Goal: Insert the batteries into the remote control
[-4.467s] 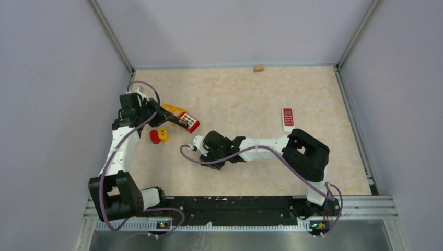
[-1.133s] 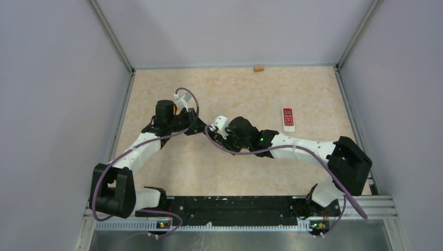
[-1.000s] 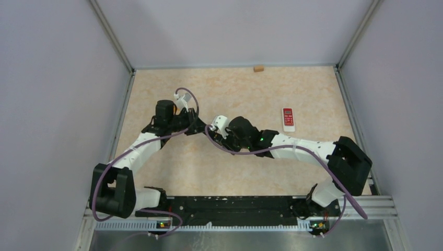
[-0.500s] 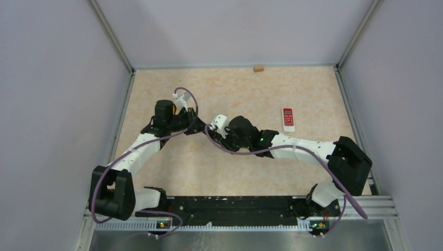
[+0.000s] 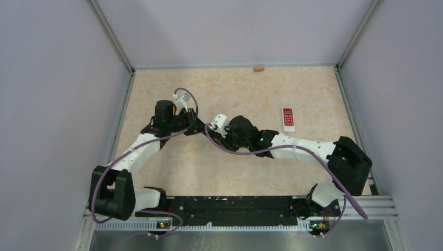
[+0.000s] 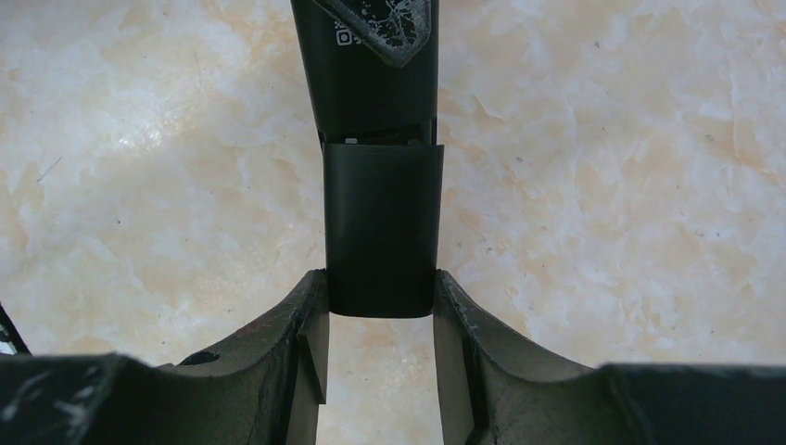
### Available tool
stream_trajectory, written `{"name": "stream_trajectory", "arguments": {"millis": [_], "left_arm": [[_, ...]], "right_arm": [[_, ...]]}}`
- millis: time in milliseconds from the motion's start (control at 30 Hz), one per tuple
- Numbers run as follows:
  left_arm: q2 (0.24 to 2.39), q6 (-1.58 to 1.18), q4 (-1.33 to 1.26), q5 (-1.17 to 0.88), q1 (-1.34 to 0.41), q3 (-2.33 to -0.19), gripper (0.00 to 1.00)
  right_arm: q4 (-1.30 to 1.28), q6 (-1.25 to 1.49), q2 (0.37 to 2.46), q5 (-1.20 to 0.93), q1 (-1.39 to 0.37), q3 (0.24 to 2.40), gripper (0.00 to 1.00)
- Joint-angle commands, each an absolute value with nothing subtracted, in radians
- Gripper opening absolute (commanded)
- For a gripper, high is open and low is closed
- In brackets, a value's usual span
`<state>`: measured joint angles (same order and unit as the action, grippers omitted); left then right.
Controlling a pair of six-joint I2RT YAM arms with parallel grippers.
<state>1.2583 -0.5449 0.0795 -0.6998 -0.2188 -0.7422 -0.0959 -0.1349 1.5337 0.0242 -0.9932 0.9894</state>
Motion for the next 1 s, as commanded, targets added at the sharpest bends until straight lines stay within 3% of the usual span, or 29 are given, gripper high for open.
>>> {"name": "stream_trajectory", "arguments": {"millis": [0,967], "left_arm": [[1.232,-0.537,0.052,-0.733,-0.224,-0.761,0.0],[1.269,-0.563,0.132,-0.94,-0.224,-0.812,0.0]], "right_arm": [[-0.052,-0.129,1.504,0.019,-1.004,1.017,0.24],[-0.104,-0.141,1.577,-0.022,-1.003,1.084,0.25]]}}
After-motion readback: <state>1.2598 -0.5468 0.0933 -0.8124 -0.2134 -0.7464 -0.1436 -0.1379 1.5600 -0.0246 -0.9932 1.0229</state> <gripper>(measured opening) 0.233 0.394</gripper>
